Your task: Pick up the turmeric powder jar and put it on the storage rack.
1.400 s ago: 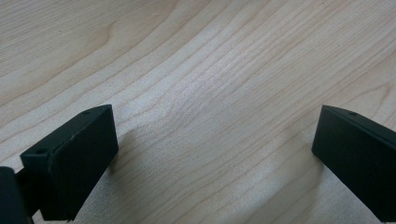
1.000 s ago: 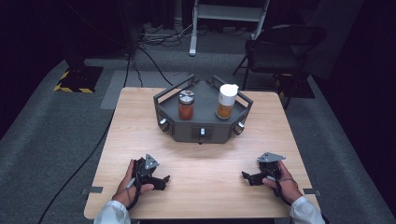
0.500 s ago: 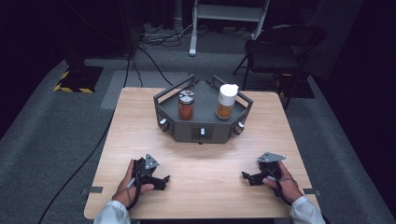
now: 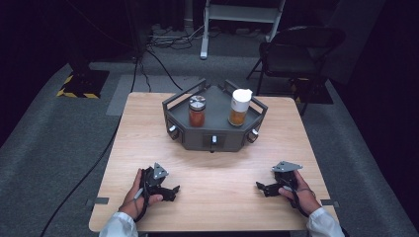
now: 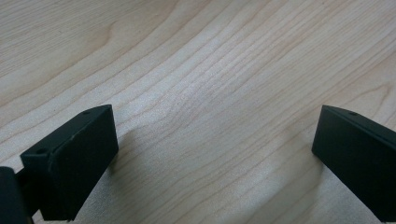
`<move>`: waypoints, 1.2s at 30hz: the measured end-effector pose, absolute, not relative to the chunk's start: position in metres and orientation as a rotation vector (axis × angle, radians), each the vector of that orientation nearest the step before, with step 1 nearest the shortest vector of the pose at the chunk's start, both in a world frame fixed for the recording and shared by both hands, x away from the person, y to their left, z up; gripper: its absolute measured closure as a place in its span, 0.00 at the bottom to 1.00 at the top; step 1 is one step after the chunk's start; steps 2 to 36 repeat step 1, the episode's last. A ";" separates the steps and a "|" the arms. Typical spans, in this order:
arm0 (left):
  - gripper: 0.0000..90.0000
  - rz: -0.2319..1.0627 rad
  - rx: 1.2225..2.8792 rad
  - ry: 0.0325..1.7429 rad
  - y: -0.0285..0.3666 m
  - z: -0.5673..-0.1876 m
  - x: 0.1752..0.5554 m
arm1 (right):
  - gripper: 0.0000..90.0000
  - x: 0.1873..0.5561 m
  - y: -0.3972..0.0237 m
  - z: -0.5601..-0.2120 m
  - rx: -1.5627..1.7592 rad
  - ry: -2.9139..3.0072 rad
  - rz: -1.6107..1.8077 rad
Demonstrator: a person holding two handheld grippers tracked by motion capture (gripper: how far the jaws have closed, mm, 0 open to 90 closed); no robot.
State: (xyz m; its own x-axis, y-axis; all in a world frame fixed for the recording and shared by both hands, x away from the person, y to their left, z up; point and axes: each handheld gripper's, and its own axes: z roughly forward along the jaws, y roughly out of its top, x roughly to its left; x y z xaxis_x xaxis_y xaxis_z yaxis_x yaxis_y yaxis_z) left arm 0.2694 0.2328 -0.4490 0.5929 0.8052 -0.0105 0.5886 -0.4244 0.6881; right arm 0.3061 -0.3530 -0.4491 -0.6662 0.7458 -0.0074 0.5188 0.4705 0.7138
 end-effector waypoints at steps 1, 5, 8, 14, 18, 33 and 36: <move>0.00 0.425 2.163 1.099 0.233 -0.449 0.269 | 0.00 0.306 -0.353 -0.449 1.071 2.405 1.005; 0.00 0.425 2.163 1.099 0.233 -0.449 0.269 | 0.00 0.306 -0.353 -0.449 1.071 2.405 1.005; 0.00 0.425 2.163 1.099 0.233 -0.449 0.269 | 0.00 0.306 -0.353 -0.449 1.071 2.405 1.005; 0.00 0.425 2.163 1.099 0.233 -0.449 0.269 | 0.00 0.306 -0.353 -0.449 1.071 2.405 1.005; 0.00 0.425 2.163 1.099 0.233 -0.449 0.269 | 0.00 0.306 -0.353 -0.449 1.071 2.405 1.005; 0.00 0.425 2.163 1.099 0.233 -0.449 0.269 | 0.00 0.306 -0.353 -0.449 1.071 2.405 1.005; 0.00 0.425 2.163 1.099 0.233 -0.449 0.269 | 0.00 0.306 -0.353 -0.449 1.071 2.405 1.005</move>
